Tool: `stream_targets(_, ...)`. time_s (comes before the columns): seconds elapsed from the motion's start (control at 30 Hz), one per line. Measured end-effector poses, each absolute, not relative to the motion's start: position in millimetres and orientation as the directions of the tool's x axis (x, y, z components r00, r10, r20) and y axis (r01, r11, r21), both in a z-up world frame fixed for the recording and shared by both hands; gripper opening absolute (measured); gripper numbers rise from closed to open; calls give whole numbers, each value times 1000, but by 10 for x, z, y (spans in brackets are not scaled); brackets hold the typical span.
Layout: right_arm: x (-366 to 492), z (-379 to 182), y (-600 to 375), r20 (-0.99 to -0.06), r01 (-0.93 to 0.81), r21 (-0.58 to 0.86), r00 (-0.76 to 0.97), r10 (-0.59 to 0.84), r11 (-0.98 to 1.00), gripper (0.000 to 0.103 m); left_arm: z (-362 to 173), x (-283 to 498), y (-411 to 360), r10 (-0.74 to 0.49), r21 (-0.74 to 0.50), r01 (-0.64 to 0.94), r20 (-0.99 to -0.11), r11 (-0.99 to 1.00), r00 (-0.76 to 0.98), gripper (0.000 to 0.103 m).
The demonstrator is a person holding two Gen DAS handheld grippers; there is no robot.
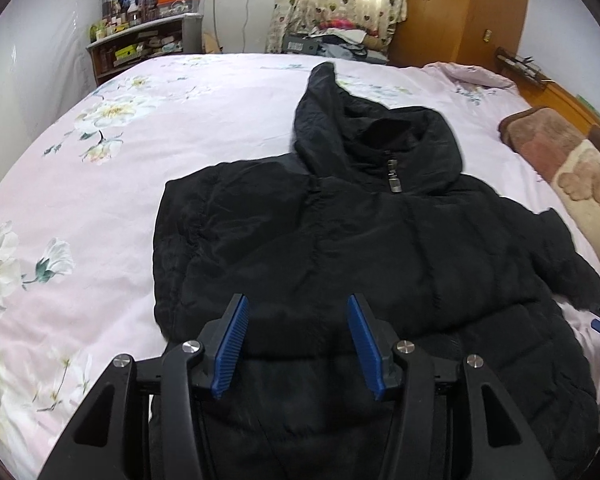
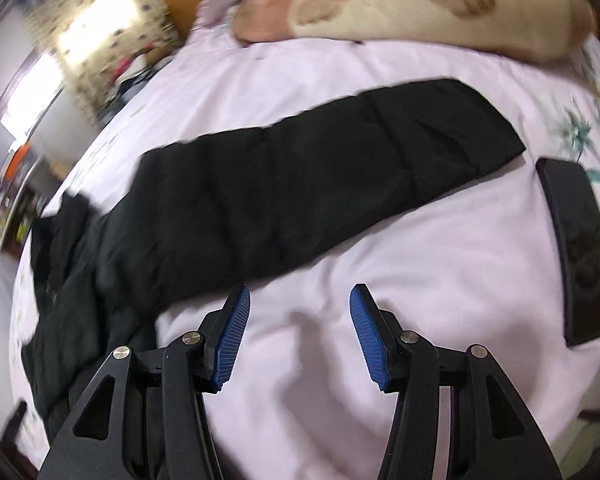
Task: Fold large clothes
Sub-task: 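Grasp the other sleeve with the right tool and fold it across the body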
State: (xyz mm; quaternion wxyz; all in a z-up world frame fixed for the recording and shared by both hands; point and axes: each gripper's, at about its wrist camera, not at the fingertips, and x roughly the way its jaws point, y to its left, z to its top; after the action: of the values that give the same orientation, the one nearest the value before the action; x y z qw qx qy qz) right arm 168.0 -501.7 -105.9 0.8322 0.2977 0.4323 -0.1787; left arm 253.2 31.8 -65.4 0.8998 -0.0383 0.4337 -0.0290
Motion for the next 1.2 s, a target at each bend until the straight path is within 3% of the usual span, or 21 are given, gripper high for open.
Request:
stream_targets(0.33,1938,-1376,-5469,-807,646,425,587,-57,634,53,-939,2697,440,-64,-74,8,-800,997,597,53)
stream_targets(0.37,1944,-1364,-5486,-808,654,423,586,-66,627,50,-941,2704,442,-62,-69,11,-800,998,597,53)
stream_targets(0.4,1953,-1338,-5485,-808,658,418,585,-75,627,29,-939,2706,444,-61,-65,15,-799,998,598,53)
stream_targets(0.43,1965,-1301,-5466,-808,657,407,582,-84,635,20,-935,2707,442,-61,-64,16,-798,998,599,54)
stream_targets(0.5,1966,-1154,-5398,-803,644,380,586,-108,665,10,-923,2690,459,-65,-69,17,-798,997,600,53)
stream_targets(0.73,1936,-317,-4911,-714,514,358,688,-126,779,9,-770,2547,554,-99,-117,10,-786,993,610,53)
stream_targets(0.93,2060,551,-4069,-597,282,351,802,-19,893,8,-555,2384,657,-109,-135,8,-759,991,642,53)
stream_targets(1.07,2338,744,-3448,-585,130,323,806,89,937,8,-436,2287,760,-111,-152,-4,-744,988,659,53)
stream_targets(1.2,2560,533,-2721,-633,-6,288,749,195,958,8,-359,2217,906,-105,-164,-24,-731,986,674,53)
